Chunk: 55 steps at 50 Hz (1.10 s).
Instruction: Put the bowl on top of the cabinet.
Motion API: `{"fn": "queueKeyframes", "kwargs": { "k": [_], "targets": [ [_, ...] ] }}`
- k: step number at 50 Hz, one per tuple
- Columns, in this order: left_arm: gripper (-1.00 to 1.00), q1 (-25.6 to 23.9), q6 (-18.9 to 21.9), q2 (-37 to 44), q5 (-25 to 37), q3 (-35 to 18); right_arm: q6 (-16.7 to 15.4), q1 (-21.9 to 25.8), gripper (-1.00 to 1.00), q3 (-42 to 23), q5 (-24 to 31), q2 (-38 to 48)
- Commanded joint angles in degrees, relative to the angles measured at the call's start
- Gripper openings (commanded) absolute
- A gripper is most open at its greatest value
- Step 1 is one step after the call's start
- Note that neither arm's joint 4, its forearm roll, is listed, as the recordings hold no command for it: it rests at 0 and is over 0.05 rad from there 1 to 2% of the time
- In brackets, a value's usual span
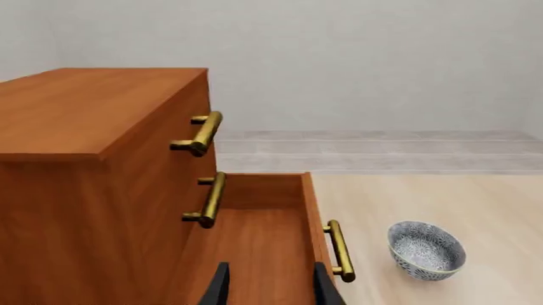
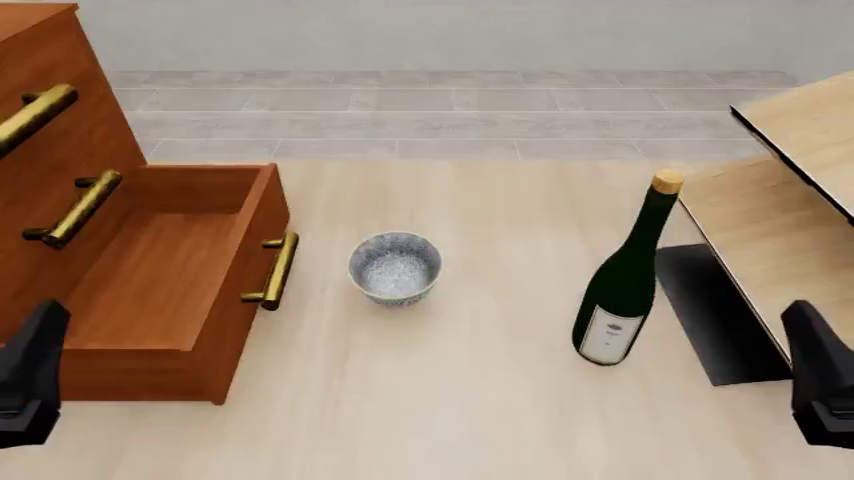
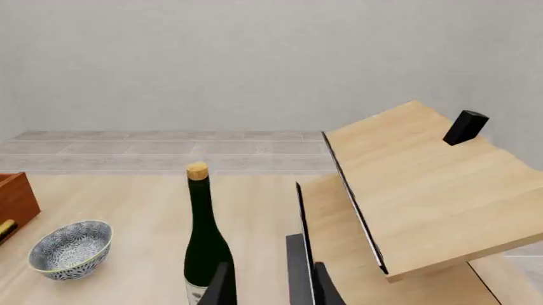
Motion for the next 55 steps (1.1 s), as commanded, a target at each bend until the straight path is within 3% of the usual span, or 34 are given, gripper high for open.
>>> {"fn": "queueKeyframes", "kwargs": {
  "k": [1, 24, 43, 55],
  "targets": [
    [1.0, 1.1, 0.2, 0.0, 1.6, -1.2, 0.0, 0.0, 1.0, -0.2, -0.1, 0.3],
    [1.0, 0.6, 0.4, 0.0, 5.3, -4.7, 0.0, 0.0, 1.0, -0.1, -0.1, 0.3],
    [1.0, -11.6, -2.0, 9.6, 9.0, -11.7, 0.0, 0.0, 1.0, -0.1, -0.1, 0.3],
    [1.0, -18.0, -2.8, 17.7, 6.8, -15.6, 0.0, 0.0, 1.0, -0.2, -0.1, 0.3]
  ]
}}
